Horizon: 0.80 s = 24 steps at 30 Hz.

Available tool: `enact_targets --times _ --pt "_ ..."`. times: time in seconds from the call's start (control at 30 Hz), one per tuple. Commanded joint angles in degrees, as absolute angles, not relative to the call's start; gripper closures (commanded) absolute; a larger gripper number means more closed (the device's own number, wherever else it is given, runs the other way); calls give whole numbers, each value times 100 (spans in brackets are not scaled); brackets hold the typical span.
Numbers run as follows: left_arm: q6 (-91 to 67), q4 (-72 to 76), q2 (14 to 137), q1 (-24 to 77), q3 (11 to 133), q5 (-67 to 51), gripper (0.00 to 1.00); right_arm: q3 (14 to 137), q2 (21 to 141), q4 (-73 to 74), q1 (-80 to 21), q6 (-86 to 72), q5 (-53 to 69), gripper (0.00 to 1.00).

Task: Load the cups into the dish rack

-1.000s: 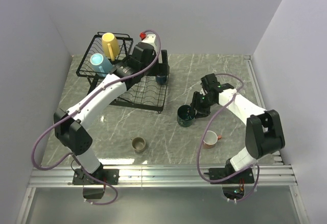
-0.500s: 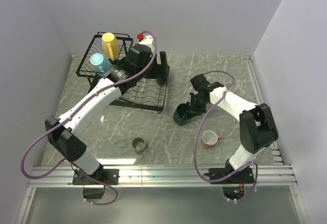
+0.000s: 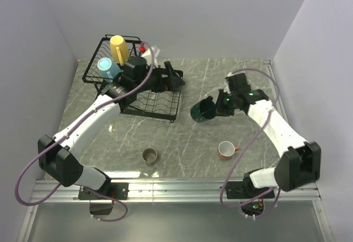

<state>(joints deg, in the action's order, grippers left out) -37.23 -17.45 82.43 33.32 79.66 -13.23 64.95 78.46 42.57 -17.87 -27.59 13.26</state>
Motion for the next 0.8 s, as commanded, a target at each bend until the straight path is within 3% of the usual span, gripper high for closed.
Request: enact_targets --times 0.0,0.17,0.27,0.37,0.67,0.77 --pt "-4841 -109 7954 2945 7367 -2705 1 6715 7173 3631 -1328 -3014 2705 100" --pt "-5761 1016 8147 2857 7199 -3487 1 6618 6830 2805 -1002 -3462 4190 100" --pt "-6710 2510 8305 2857 6769 -3954 1 6539 6689 2225 -993 -3998 4691 100" --pt "-7415 3479 8454 2865 6443 -4201 1 6557 6601 1820 -984 -4367 4886 100" --pt "-7847 3910 8683 2865 6355 -4499 1 6443 6557 713 -958 -5361 5194 100" --pt "-8627 5015 8893 2857 6162 -4692 1 6407 6583 379 -958 -5572 5317 100"
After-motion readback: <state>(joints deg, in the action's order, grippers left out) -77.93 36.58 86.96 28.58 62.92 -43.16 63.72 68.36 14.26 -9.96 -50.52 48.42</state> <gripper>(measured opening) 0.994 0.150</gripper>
